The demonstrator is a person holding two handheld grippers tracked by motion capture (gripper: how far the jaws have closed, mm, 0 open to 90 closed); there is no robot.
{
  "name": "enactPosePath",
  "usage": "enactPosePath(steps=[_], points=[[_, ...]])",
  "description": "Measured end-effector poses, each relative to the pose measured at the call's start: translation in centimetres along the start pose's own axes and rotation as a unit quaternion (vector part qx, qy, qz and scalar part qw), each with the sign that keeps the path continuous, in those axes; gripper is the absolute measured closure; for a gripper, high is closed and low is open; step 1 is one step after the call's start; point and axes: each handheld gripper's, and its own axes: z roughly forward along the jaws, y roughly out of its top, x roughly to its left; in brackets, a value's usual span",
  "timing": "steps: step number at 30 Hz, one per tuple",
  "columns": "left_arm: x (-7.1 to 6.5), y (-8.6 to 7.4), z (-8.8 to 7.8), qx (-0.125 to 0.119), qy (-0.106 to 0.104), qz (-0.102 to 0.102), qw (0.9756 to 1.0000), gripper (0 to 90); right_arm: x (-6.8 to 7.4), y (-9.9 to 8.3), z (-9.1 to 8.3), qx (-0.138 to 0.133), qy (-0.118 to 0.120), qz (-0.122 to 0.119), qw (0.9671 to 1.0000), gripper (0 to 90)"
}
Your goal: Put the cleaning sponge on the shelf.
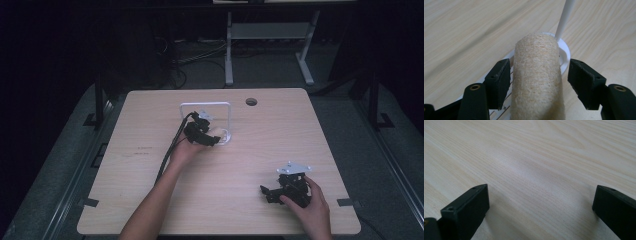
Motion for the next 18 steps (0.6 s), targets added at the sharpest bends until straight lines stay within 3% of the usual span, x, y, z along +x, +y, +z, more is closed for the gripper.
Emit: enactPosePath(steps=[6,12,18], points=[[0.0,-0.1,-1.3,-0.013,-0.002,0.002,0.9999,42.0,0.0,0.0,0.0,0.001,0.000,-0.001,1.0000,0.5],[-0.3,-0.2,-3.3,-0.036,-0.026,-0.005,0.9990,65.3,0.0,0.0,0.0,0.000,0.000,-0.001,1.0000,0.5],[-0.9,-0.4,-3.8,-0.035,-0.052,-0.005,0.9980,89.8,0.0,0.0,0.0,0.000,0.000,-0.001,1.0000,0.5]])
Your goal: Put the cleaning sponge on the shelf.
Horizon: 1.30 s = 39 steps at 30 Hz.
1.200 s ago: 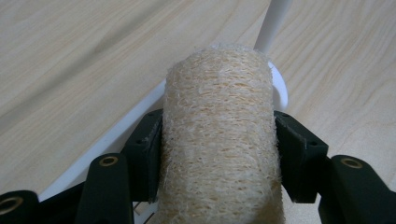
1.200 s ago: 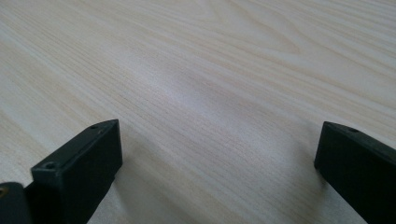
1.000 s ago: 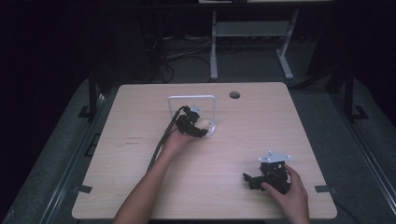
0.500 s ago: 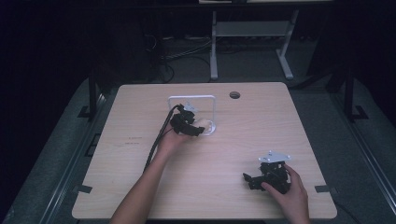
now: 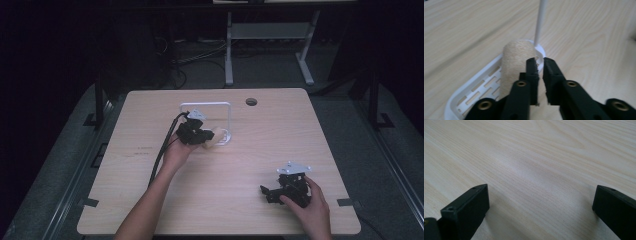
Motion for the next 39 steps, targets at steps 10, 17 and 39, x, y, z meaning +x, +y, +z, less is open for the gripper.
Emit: enactPosePath(steps=[10,17,39], points=[[-1.3,-1.5,1.6,0.034,-0.020,0.009,0.9992,90.0,0.0,0.0,0.0,0.000,0.000,0.000,1.0000,0.5],[-1.7,-2.0,2.6,0.051,-0.019,0.016,0.9984,90.0,0.0,0.0,0.0,0.000,0.000,0.000,1.0000,0.5],[1.6,-4.0,2.1,0.060,0.032,-0.016,0.9976,89.9,0.0,0.0,0.0,0.000,0.000,0.000,1.0000,0.5]])
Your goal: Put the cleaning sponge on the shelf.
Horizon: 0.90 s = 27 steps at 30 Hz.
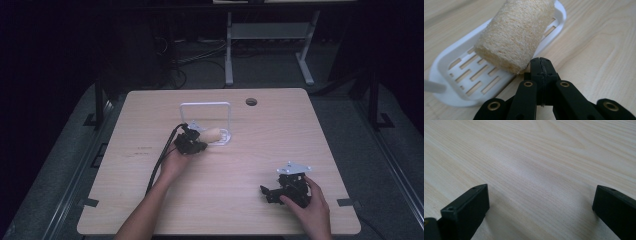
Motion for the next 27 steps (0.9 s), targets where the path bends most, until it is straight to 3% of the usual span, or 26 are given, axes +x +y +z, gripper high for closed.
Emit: enactPosePath(steps=[11,27], points=[[1.2,-0.6,-0.4,-0.005,0.024,-0.018,0.9995,90.0,0.0,0.0,0.0,0.000,0.000,0.000,1.0000,0.5],[1.2,-0.6,-0.9,-0.006,0.020,-0.024,0.9995,89.9,0.0,0.0,0.0,0.000,0.000,0.000,1.0000,0.5]])
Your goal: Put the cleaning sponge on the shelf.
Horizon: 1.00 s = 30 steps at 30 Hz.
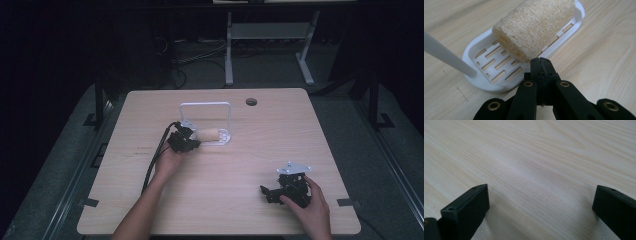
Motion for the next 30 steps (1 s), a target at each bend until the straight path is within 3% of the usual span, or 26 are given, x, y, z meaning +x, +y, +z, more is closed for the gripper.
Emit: enactPosePath(steps=[5,16,22,30], points=[[-0.2,-0.3,-0.7,-0.008,-0.011,-0.002,0.9999,87.3,0.0,0.0,0.0,0.000,0.000,0.001,1.0000,0.5],[-1.2,-0.9,-2.8,-0.021,-0.030,0.000,0.9993,57.3,0.0,0.0,0.0,0.000,0.000,0.000,1.0000,0.5],[-1.6,-1.4,-3.7,-0.022,-0.021,0.010,0.9995,40.0,0.0,0.0,0.0,0.000,0.000,0.000,1.0000,0.5],[-2.0,-2.8,-5.6,-0.037,-0.011,0.024,0.9990,28.4,0.0,0.0,0.0,0.000,0.000,0.000,1.0000,0.5]])
